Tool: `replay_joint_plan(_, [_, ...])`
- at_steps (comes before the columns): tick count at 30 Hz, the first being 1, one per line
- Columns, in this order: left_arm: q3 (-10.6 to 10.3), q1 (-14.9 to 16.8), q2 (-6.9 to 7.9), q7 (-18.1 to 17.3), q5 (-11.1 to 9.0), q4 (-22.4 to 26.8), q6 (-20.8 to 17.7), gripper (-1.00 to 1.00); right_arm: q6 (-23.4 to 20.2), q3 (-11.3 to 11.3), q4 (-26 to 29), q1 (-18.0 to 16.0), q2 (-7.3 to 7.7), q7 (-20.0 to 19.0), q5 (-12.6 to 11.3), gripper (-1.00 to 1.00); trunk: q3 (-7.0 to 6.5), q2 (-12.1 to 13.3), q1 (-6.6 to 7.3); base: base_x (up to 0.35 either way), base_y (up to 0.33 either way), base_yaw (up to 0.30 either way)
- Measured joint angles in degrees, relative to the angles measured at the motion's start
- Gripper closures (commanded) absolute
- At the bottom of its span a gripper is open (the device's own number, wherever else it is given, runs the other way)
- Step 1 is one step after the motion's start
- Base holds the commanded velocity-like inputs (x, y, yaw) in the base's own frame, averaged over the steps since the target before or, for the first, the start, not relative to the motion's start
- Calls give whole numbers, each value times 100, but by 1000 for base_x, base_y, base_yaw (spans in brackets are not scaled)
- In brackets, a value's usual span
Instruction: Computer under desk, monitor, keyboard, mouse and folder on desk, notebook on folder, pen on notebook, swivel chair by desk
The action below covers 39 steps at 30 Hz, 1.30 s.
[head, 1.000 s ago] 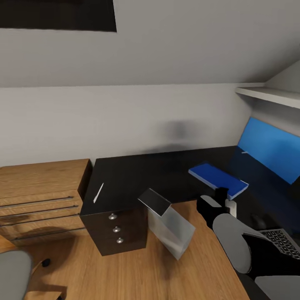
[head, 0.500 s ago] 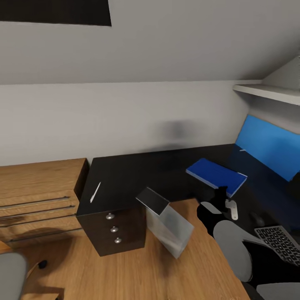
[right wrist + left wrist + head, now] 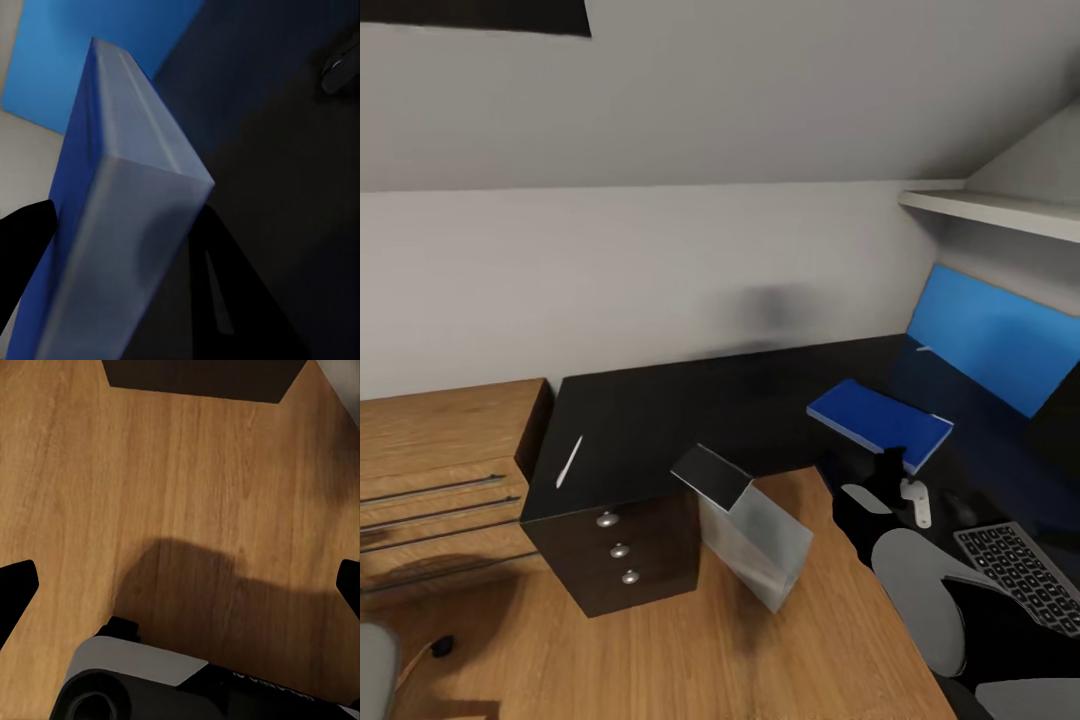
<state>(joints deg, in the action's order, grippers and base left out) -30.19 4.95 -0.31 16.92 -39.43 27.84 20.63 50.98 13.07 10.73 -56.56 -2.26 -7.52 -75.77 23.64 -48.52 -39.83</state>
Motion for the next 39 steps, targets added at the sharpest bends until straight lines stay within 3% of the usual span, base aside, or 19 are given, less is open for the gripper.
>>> replay_joint_plan(9, [0, 0, 0, 4, 0, 0, 0, -100, -27, -16, -130, 1, 15, -5, 2, 100, 163, -361, -198, 0, 0, -2])
replay_joint_plan(14, [0, 0, 0, 5, 0, 0, 0, -100, -516, -18, -133, 3, 35, 17, 7, 100, 253, -562, -308, 0, 0, 0])
replay_joint_plan(22, [-5, 0, 0, 5, 0, 0, 0, -100, -615, -21, -134, 2, 52, 36, 6, 100, 397, -883, -483, 0, 0, 0])
replay_joint_plan(32, [-6, 0, 0, 2, 4, 0, 1, -100, -636, -20, -132, 5, 75, 65, 6, 100, 398, -885, -484, 0, 0, 0])
replay_joint_plan(39, [-8, 0, 5, -12, 42, 1, 15, -100, -1044, 34, -123, 7, 222, 410, 19, 100, 398, -885, -484, 0, 0, 0])
